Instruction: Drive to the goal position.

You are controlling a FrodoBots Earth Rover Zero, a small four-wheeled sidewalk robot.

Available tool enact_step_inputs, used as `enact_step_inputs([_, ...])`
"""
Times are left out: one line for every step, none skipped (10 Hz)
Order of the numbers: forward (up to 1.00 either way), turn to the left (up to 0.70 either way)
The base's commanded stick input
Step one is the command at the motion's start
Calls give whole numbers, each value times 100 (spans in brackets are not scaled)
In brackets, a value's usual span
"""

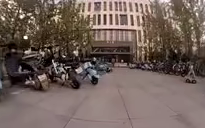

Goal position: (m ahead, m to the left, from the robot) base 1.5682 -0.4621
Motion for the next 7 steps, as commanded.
enact_step_inputs([70,0])
enact_step_inputs([70,0])
enact_step_inputs([70,0])
enact_step_inputs([70,0])
enact_step_inputs([70,-8])
enact_step_inputs([70,-10])
enact_step_inputs([70,-13])
